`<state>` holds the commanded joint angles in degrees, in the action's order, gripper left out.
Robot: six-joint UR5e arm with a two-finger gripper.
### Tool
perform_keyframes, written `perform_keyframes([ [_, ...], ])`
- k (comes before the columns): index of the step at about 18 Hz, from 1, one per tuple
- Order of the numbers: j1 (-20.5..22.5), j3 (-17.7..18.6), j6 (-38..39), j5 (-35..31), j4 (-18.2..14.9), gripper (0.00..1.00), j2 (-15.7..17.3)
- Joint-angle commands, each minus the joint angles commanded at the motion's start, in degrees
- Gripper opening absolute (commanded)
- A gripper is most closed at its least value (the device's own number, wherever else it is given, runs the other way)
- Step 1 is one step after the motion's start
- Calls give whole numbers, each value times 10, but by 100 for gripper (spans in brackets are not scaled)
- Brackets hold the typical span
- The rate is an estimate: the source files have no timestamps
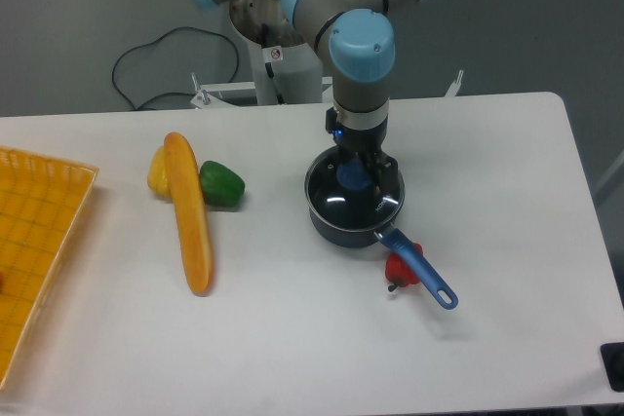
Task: Open the lid
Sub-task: 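Close the gripper around the blue knob of the glass lid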
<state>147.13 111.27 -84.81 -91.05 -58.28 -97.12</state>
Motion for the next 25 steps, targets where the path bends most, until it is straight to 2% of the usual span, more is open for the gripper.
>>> perform_keyframes([
  [25,-3,5,0,-15,4,100,-10],
])
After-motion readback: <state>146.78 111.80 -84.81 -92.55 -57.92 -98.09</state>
